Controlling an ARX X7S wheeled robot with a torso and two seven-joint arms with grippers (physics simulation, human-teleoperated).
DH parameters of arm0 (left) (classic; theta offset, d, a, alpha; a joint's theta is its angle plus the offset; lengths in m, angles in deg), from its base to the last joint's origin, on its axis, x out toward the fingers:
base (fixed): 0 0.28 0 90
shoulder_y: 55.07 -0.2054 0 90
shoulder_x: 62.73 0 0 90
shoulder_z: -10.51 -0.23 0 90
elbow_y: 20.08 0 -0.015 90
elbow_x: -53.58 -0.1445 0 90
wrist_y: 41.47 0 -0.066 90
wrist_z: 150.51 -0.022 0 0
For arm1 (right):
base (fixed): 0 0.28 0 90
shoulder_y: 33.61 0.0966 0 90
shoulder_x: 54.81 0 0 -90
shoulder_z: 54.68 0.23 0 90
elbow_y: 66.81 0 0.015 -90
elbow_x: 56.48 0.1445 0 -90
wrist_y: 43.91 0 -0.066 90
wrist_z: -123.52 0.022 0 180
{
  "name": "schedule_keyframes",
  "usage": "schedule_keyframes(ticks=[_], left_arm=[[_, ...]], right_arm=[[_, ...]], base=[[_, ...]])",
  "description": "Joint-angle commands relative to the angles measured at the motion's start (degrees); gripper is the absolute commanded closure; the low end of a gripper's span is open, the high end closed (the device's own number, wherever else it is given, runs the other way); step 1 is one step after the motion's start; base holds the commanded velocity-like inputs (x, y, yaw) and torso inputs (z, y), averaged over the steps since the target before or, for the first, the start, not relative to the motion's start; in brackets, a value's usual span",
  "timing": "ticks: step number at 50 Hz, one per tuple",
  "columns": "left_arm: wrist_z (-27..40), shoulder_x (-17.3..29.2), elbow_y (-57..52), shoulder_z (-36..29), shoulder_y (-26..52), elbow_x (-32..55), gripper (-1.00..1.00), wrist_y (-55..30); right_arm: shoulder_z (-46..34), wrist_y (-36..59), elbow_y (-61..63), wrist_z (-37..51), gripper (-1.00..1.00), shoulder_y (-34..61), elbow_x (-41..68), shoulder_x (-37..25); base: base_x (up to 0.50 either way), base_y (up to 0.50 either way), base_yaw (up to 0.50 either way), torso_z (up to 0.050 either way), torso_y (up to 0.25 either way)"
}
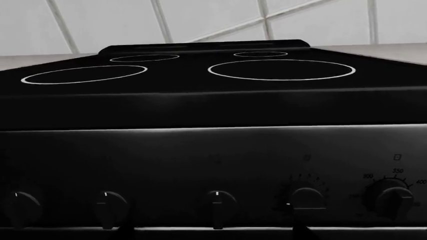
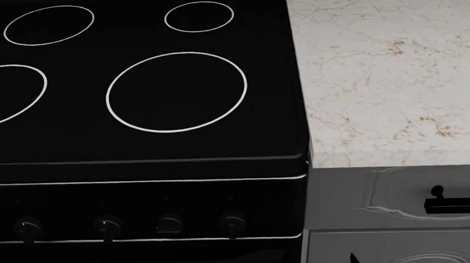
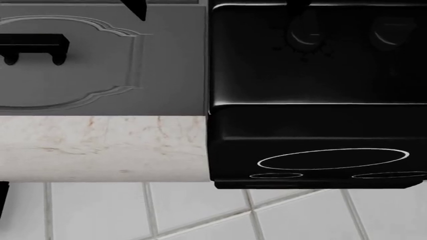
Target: Press the start button on the microwave
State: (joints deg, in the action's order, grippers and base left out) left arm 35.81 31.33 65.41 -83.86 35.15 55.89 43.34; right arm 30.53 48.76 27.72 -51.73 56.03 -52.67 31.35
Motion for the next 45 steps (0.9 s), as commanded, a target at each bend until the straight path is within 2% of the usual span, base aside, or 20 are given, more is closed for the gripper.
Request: schedule_keyframes(ticks=[1, 8, 12, 18, 21, 27, 35, 45], left_arm=[[1.58, 1.74, -11.97, -1.54, 0.90, -0.37, -1.00, -11.26], [0.38, 2.88, -17.17, -1.02, 4.91, 2.51, -1.00, -17.57], [-0.03, 3.75, -17.15, -1.11, 9.55, 2.87, -1.00, -20.20], [-0.32, 3.82, -17.37, -0.19, 18.49, 5.18, -1.00, -28.83], [-0.37, 4.66, -16.06, -0.98, 22.82, 4.27, -1.00, -29.70], [-0.15, 4.27, -11.37, -0.32, 29.93, 5.14, -1.00, -33.20], [-0.84, 5.42, -8.62, -0.45, 35.74, 5.54, -1.00, -35.52], [-0.58, 5.04, -9.77, 0.00, 35.39, 6.72, -1.00, -35.47]], right_arm=[[-1.35, 7.51, 11.57, 1.69, -1.00, 0.56, 0.51, -1.61], [-2.41, 16.97, 18.69, 4.50, -1.00, 4.12, -3.06, -2.99], [-1.82, 23.54, 21.92, 2.85, -1.00, 7.32, -0.59, -3.71], [0.19, 35.87, 27.21, 1.62, -1.00, 14.61, 2.81, -5.00], [0.29, 39.73, 28.20, 0.72, -1.00, 18.70, 3.50, -6.19], [0.91, 43.95, 26.66, -0.07, -1.00, 25.42, 4.75, -6.71], [2.22, 47.48, 25.23, -1.17, -1.00, 31.50, 6.78, -7.19], [1.95, 47.62, 25.50, -0.91, -1.00, 31.83, 7.60, -6.63]], base=[[0.00, 0.00, 0.00, 0.000, 0.000], [0.00, 0.00, 0.00, 0.000, 0.000], [0.00, 0.00, 0.00, 0.000, 0.000], [0.00, 0.00, 0.00, 0.000, 0.000], [0.00, 0.00, 0.00, 0.000, 0.000], [0.00, 0.00, 0.00, 0.000, 0.000], [0.00, 0.00, 0.00, 0.000, 0.000], [0.01, 0.10, 0.00, 0.000, 0.000]])
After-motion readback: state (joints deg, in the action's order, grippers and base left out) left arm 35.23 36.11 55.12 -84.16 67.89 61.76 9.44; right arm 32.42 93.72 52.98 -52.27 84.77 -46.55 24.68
